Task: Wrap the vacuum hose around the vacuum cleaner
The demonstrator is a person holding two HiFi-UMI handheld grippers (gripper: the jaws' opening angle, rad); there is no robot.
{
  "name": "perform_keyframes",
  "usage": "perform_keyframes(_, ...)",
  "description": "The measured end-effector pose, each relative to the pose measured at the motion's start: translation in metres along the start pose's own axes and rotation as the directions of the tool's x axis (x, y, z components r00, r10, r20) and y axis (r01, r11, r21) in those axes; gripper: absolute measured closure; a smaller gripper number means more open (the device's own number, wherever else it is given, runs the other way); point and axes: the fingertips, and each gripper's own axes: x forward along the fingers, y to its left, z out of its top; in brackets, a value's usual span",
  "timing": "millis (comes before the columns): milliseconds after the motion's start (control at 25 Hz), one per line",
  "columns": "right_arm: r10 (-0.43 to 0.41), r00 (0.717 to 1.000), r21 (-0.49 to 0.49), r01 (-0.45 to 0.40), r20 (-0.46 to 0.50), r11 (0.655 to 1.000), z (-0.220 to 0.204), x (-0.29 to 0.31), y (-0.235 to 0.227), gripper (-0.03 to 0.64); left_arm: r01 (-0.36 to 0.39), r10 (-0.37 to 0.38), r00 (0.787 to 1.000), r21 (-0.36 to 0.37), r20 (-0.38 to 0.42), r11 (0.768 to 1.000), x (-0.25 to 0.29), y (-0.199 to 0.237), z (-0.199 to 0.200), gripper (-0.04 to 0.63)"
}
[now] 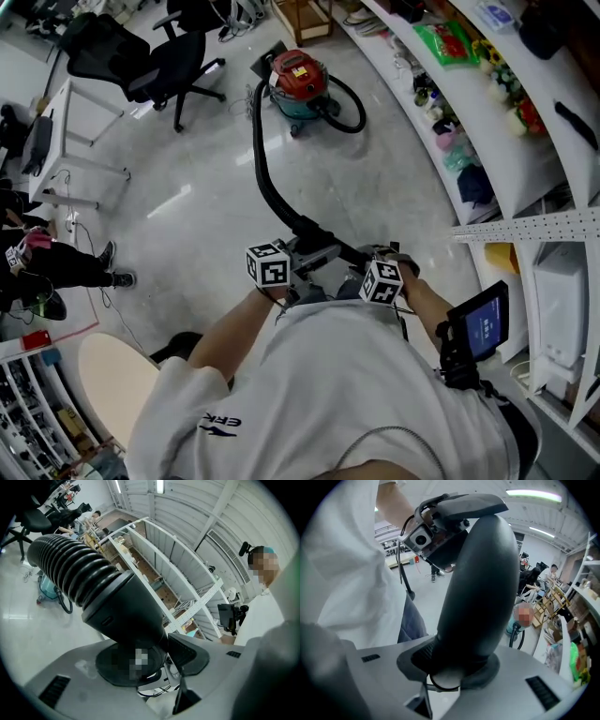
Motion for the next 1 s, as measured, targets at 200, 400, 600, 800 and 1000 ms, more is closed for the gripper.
perform_keyframes(200, -0.008, 1.0, 0.07, 0.009, -0.017, 0.997, -0.049, -0.016, 0.019, 0.492, 0.04, -0.043, 0.995, -0.032, -0.09, 0.999, 0.046, -0.014, -0.033, 0.394)
perform_keyframes(400, -0.022, 0.999, 0.151, 0.026, -0.032, 0.988, -0.089, -0.028, 0.036, 0.492, 0.079, -0.089, 0.98, -0.059, -0.179, 0.995, 0.084, -0.025, -0.061, 0.396)
perform_keyframes(600, -0.053, 0.998, 0.242, 0.063, -0.046, 0.968, -0.124, -0.038, 0.045, 0.492, 0.11, -0.123, 0.957, -0.065, -0.263, 0.992, 0.12, -0.033, -0.083, 0.396)
perform_keyframes(800, -0.1, 0.993, 0.315, 0.117, -0.068, 0.942, -0.154, -0.044, 0.038, 0.494, 0.126, -0.139, 0.936, -0.061, -0.323, 0.99, 0.154, -0.034, -0.092, 0.396)
perform_keyframes(1000, -0.135, 0.986, 0.328, 0.16, -0.098, 0.931, -0.182, -0.049, 0.026, 0.494, 0.141, -0.138, 0.904, -0.022, -0.404, 0.99, 0.179, -0.031, -0.101, 0.394)
